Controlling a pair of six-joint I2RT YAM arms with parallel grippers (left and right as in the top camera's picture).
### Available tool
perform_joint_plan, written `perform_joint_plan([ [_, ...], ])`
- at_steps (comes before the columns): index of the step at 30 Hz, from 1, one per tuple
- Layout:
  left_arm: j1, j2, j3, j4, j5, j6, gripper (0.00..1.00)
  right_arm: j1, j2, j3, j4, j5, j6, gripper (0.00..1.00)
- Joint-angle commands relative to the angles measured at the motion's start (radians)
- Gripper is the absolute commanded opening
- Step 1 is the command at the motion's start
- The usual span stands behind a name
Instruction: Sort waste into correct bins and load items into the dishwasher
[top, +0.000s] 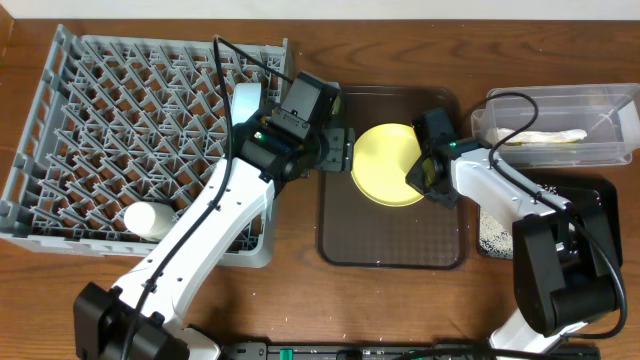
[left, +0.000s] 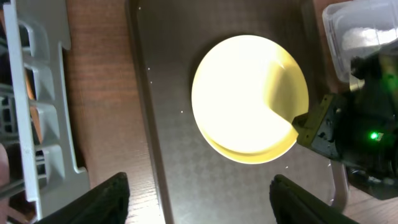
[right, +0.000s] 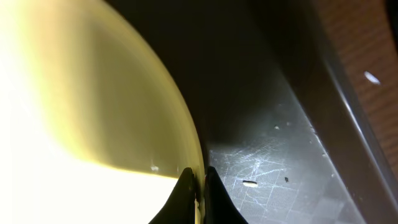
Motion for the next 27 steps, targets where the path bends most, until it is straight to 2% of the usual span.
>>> perform_joint_plan([
  [1, 0.003, 0.006, -0.001, -0.006, -0.002, 0.069, 0.76, -0.01, 0.018, -0.008, -0.019, -0.1, -0.219, 0.01],
  [7, 0.003, 0.006, -0.002, -0.007, -0.001, 0.068, 0.77, -0.037, -0.031, 0.013, -0.017, -0.278, -0.404, 0.01],
  [11, 0.003, 0.006, -0.002, -0.014, -0.002, 0.068, 0.78, -0.098, -0.118, 0.014, 0.024, -0.494, -0.602, 0.01],
  [21, 0.003, 0.006, -0.002, -0.013, 0.007, 0.068, 0.78, -0.273, -0.285, 0.014, 0.016, -0.805, -0.841, 0.01],
  [27, 0.003, 0.006, -0.002, 0.0, 0.13, 0.068, 0.78, -0.287, -0.299, 0.014, 0.015, -0.993, -0.959, 0.01],
])
